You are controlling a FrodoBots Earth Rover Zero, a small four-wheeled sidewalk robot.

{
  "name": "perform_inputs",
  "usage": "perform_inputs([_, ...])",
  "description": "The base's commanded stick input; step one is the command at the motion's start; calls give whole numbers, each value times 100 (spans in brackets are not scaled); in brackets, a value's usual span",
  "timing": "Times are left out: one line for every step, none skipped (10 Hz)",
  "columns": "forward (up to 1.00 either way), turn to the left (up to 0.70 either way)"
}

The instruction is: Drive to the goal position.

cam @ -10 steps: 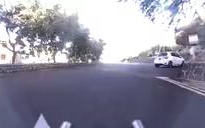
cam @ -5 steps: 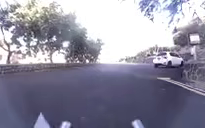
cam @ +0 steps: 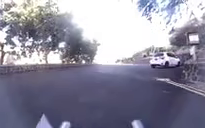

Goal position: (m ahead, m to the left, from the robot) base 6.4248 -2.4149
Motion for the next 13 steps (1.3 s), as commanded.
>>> perform_inputs([50,-30])
perform_inputs([50,-2])
perform_inputs([50,-21])
perform_inputs([50,-49])
perform_inputs([50,-42])
perform_inputs([50,-9])
perform_inputs([50,-40])
perform_inputs([50,-40])
perform_inputs([50,-18])
perform_inputs([50,-6])
perform_inputs([50,-35])
perform_inputs([50,-41])
perform_inputs([50,0])
